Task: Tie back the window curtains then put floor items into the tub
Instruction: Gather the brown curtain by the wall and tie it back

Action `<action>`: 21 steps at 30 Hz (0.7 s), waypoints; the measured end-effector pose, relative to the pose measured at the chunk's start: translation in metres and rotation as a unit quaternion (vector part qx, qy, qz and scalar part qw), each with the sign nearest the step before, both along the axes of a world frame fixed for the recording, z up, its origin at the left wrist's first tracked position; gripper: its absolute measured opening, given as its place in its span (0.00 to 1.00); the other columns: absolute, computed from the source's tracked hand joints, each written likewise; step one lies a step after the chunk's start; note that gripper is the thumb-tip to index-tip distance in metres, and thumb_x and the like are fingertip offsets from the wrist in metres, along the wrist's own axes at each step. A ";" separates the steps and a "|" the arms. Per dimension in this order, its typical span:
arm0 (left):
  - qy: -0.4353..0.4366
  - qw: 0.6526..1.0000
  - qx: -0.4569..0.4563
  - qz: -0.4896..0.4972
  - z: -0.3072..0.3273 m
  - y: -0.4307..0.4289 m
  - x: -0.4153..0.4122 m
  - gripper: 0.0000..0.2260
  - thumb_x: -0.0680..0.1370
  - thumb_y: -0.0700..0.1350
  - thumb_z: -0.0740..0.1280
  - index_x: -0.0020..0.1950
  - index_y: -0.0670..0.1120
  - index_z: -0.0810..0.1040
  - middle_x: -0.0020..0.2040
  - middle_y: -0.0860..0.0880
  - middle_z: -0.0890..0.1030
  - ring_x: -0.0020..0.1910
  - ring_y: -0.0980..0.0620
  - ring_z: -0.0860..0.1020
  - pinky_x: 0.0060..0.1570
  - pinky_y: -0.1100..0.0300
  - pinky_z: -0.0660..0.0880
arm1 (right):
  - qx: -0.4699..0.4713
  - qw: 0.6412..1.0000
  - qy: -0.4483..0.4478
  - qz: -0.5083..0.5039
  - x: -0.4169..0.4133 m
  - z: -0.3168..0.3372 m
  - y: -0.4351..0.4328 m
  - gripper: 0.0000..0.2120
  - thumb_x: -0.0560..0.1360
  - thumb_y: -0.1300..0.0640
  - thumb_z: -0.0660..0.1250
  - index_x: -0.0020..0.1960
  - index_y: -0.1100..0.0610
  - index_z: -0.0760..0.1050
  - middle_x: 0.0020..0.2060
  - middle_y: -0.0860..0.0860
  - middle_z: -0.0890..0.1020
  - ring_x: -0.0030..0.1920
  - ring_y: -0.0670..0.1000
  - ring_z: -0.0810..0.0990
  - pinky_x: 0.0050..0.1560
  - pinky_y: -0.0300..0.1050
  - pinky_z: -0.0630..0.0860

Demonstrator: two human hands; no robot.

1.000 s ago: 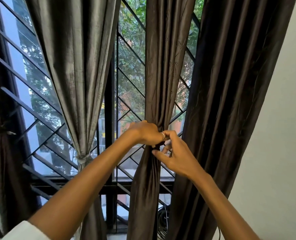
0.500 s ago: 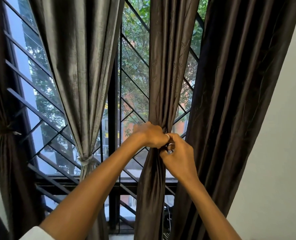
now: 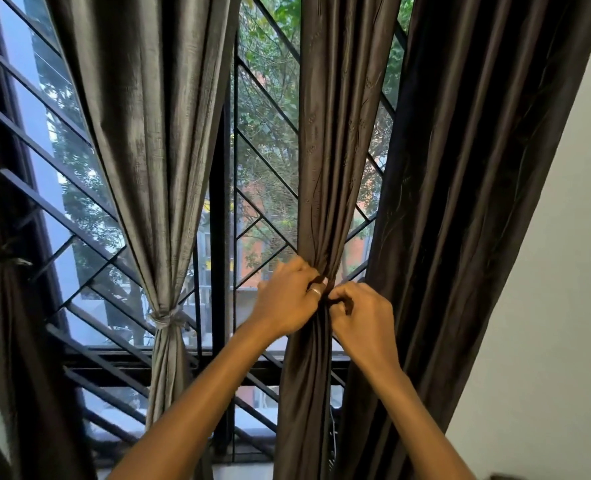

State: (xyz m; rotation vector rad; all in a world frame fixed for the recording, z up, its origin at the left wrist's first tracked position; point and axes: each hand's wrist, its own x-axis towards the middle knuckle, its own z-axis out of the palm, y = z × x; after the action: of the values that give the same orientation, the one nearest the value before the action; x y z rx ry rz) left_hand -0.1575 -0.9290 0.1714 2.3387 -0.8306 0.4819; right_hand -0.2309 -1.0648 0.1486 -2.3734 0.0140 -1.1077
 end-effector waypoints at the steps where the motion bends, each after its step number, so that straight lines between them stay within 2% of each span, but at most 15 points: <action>1: -0.016 0.999 -0.040 -0.009 -0.010 0.000 0.000 0.15 0.79 0.56 0.57 0.50 0.51 0.80 0.49 0.54 0.72 0.52 0.48 0.73 0.50 0.44 0.75 | -0.003 1.000 0.004 -0.004 0.001 -0.001 -0.001 0.09 0.72 0.65 0.67 0.46 0.53 0.82 0.41 0.46 0.80 0.37 0.43 0.75 0.38 0.27 0.67; 4: -0.065 0.988 -0.136 -0.025 -0.029 0.002 -0.002 0.12 0.79 0.53 0.63 0.54 0.51 0.83 0.49 0.56 0.74 0.51 0.50 0.75 0.48 0.46 0.76 | -0.008 1.000 0.012 0.002 0.000 0.000 -0.001 0.08 0.72 0.62 0.68 0.46 0.52 0.81 0.40 0.45 0.80 0.38 0.43 0.74 0.37 0.28 0.67; 8: -0.082 0.974 -0.212 -0.018 -0.041 0.006 -0.004 0.11 0.79 0.48 0.68 0.59 0.51 0.84 0.52 0.55 0.77 0.54 0.50 0.77 0.52 0.47 0.77 | 0.039 0.997 0.010 0.071 0.000 0.004 0.001 0.09 0.73 0.65 0.69 0.44 0.52 0.82 0.40 0.44 0.81 0.43 0.39 0.77 0.42 0.24 0.68; 11: -0.113 0.964 -0.242 0.005 -0.043 0.009 -0.010 0.10 0.78 0.46 0.71 0.58 0.50 0.85 0.54 0.53 0.74 0.56 0.50 0.75 0.55 0.51 0.76 | 0.069 0.994 0.016 0.085 0.000 0.005 0.000 0.10 0.73 0.65 0.70 0.45 0.51 0.85 0.40 0.40 0.80 0.44 0.39 0.79 0.45 0.24 0.70; 14: -0.123 0.955 -0.267 0.034 -0.043 0.012 -0.015 0.10 0.77 0.43 0.73 0.58 0.50 0.85 0.51 0.51 0.70 0.51 0.53 0.72 0.48 0.53 0.76 | 0.063 0.994 -0.001 0.086 0.003 0.006 0.002 0.09 0.72 0.66 0.71 0.46 0.55 0.86 0.43 0.44 0.80 0.43 0.40 0.79 0.46 0.23 0.71; 17: -0.101 0.956 -0.273 0.015 -0.044 0.013 -0.016 0.11 0.78 0.42 0.72 0.59 0.49 0.85 0.46 0.52 0.73 0.43 0.54 0.75 0.40 0.50 0.76 | 0.050 0.995 0.002 0.090 0.005 0.006 0.005 0.08 0.70 0.66 0.73 0.48 0.59 0.86 0.48 0.47 0.80 0.45 0.41 0.79 0.50 0.22 0.72; 21: -0.079 0.955 -0.284 0.003 -0.043 0.014 -0.016 0.10 0.78 0.41 0.71 0.59 0.48 0.85 0.45 0.52 0.75 0.43 0.55 0.77 0.42 0.51 0.78 | 0.030 0.994 0.024 0.106 0.005 0.005 0.008 0.11 0.70 0.62 0.77 0.52 0.60 0.83 0.49 0.47 0.79 0.47 0.40 0.78 0.54 0.23 0.72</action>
State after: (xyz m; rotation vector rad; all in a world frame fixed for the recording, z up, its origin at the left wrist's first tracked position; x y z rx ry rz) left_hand -0.1738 -0.9154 0.1284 1.7862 -0.6470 0.8013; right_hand -0.2259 -1.0569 0.1533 -2.2853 -0.1821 -0.9362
